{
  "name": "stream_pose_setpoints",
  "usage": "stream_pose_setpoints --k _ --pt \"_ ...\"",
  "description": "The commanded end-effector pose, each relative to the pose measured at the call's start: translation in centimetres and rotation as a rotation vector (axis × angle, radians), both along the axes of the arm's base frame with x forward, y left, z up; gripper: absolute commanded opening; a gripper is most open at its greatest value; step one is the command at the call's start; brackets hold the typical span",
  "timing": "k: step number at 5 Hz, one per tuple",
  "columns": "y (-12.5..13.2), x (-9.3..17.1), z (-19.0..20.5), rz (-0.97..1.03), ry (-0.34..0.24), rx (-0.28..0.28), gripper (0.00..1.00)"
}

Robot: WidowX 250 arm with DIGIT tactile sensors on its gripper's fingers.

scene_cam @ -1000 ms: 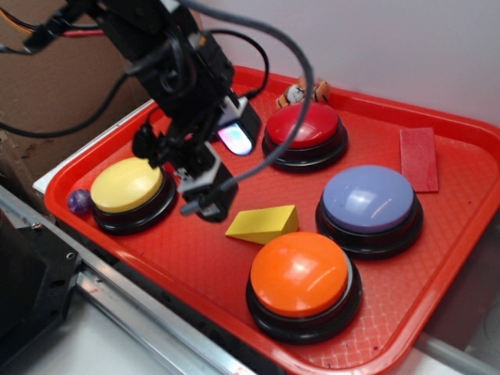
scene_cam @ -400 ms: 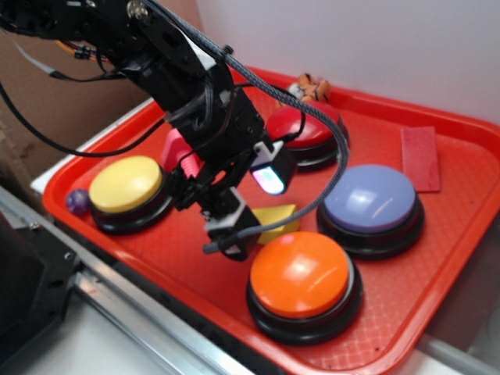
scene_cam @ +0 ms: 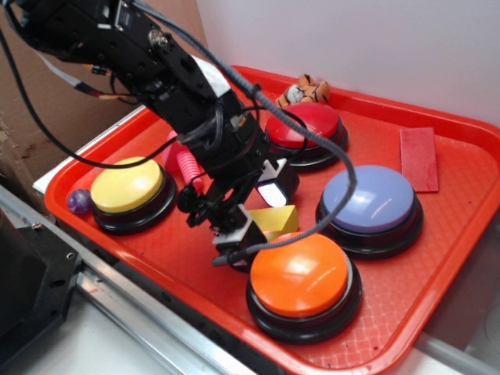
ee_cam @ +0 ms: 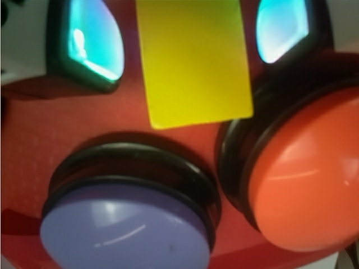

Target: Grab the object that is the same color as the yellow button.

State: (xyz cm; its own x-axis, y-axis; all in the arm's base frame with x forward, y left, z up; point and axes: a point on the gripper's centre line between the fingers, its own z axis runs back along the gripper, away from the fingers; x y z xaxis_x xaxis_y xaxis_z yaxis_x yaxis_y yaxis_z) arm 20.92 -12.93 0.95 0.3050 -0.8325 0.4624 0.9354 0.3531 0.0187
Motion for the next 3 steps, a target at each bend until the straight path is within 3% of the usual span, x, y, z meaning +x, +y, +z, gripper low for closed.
stream_pose_setpoints --k 1,3 --pt "-0.36 -0.28 0.55 -0.015 -0.027 -0.029 0.00" --pt "-0.56 -0.43 1.27 0.019 -0.030 0.017 0.00"
